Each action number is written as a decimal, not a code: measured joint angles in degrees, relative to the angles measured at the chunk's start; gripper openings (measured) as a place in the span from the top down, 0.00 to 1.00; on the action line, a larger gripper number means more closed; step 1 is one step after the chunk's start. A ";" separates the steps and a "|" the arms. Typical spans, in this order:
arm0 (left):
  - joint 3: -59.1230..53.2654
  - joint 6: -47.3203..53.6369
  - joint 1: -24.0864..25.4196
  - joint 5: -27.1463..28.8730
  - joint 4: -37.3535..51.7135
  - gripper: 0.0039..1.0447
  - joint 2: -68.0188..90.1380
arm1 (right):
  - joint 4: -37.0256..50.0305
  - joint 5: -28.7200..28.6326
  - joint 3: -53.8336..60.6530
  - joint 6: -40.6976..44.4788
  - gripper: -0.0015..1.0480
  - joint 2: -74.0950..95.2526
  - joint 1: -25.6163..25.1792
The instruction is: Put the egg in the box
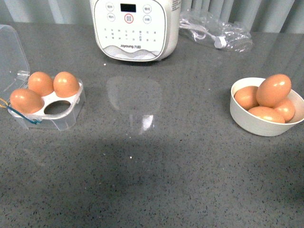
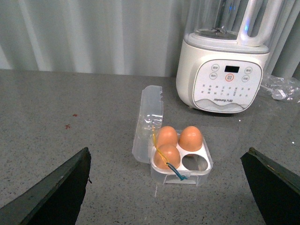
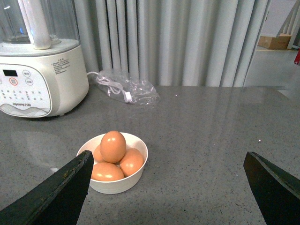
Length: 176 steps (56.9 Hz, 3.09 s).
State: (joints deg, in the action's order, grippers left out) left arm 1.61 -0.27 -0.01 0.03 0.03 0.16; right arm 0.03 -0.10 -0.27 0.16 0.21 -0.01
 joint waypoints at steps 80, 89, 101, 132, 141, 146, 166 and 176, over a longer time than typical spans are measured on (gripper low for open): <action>0.00 0.00 0.00 0.00 0.00 0.06 0.00 | -13.73 -6.08 -55.91 3.52 0.07 94.40 6.54; 0.00 0.00 0.00 0.00 0.00 0.06 0.00 | -12.48 -6.12 -56.24 3.39 0.07 97.68 7.61; 0.00 0.00 0.00 0.00 0.00 0.06 0.00 | -11.96 -6.12 -57.13 2.95 0.15 99.91 8.33; 0.00 0.00 0.00 0.00 0.00 0.06 0.00 | -12.44 -5.84 -58.21 4.76 0.59 96.91 9.01; 0.00 0.00 0.00 0.00 0.00 0.06 0.00 | -13.77 -9.09 -60.67 8.68 0.59 92.28 11.56; 0.00 0.00 0.00 0.00 0.00 0.06 0.00 | -14.14 -12.90 -63.21 11.32 0.59 92.30 14.75; 0.00 0.00 0.00 0.00 0.00 0.06 0.00 | -15.45 -22.75 -75.23 18.25 0.59 103.69 25.33; 0.00 0.00 0.00 0.00 0.00 0.06 0.00 | -16.57 -27.02 -81.85 21.20 0.59 110.29 29.05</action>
State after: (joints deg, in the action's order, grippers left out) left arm 1.61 -0.27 -0.01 0.03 0.03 0.16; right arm -16.53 -27.11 -82.13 21.37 110.50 29.04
